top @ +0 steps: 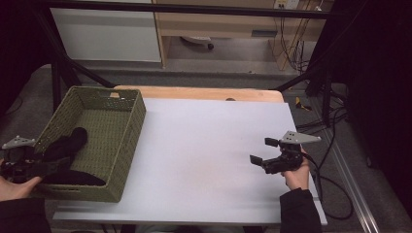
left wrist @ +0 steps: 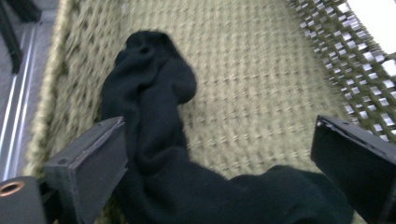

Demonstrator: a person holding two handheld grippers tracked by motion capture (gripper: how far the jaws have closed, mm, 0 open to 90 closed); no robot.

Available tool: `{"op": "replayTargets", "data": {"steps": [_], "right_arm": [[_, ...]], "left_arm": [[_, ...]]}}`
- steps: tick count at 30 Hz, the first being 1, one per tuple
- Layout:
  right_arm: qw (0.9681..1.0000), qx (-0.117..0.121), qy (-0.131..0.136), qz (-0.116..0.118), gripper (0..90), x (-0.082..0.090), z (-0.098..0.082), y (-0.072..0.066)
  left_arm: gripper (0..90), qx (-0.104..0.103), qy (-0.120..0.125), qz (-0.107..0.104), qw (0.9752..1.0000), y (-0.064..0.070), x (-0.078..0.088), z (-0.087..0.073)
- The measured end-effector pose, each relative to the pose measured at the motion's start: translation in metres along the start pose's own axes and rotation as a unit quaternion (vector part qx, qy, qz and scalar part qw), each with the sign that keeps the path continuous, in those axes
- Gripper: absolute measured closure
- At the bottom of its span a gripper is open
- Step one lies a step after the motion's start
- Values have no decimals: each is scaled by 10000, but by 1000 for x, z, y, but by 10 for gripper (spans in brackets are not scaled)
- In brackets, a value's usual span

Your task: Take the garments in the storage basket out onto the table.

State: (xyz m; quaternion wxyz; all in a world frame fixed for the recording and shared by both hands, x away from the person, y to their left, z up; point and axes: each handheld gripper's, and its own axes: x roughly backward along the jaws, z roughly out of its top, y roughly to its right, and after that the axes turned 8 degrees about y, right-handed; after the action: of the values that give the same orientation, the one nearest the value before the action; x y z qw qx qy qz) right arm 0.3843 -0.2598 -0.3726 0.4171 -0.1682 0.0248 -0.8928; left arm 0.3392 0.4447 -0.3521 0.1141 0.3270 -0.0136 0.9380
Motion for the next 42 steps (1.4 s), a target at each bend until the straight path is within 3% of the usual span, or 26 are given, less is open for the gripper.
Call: {"op": "replayTargets", "data": {"steps": [13, 16, 27, 35, 39, 42], "right_arm": [[10000, 0, -11, 6, 9, 0, 0, 0], [10000, -1, -13, 8, 10, 0, 0, 0], [10000, -6, -20, 10, 10, 0, 0, 0], [10000, -18, -17, 13, 10, 0, 0, -1], [10000, -22, -17, 15, 10, -1, 0, -1], [10000, -10, -29, 10, 10, -1, 0, 0]], "left_arm": [[89, 159, -361, 270, 9989, -6, -10, -6], [104, 101, -444, 383, 9982, -4, -12, -6], [151, 218, -614, 415, 9970, -3, -14, -6], [193, 53, -827, 607, 9947, 1, -18, -5], [274, 60, -874, 584, 9944, 2, -17, -4], [286, 75, -925, 513, 9944, 2, -19, -5]]}}
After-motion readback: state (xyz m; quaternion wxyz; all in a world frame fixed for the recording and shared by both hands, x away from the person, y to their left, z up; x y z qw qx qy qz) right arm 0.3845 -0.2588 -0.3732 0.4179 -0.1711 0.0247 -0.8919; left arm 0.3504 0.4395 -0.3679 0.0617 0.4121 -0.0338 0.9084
